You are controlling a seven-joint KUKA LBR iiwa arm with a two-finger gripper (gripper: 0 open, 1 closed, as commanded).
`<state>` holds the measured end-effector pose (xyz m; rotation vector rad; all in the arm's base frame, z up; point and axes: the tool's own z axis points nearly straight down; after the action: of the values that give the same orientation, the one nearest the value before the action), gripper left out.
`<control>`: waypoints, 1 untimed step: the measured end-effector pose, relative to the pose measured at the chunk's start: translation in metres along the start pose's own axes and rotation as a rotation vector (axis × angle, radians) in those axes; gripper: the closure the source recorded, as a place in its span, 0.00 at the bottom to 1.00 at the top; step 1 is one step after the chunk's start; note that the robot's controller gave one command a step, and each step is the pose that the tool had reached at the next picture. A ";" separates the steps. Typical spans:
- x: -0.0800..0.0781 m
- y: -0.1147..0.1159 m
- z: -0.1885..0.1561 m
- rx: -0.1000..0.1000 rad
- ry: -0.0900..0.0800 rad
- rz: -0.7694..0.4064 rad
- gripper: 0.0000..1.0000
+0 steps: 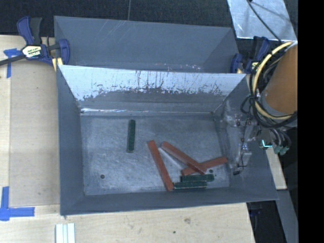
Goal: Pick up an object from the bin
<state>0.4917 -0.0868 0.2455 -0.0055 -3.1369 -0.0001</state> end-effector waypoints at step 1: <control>0.009 -0.023 0.033 0.001 -0.005 -0.237 0.00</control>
Offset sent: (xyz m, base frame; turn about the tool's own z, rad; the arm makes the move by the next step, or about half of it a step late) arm -0.0098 -0.0224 -0.0323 -0.2397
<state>0.4821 -0.1100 0.2127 0.3665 -3.1200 0.0001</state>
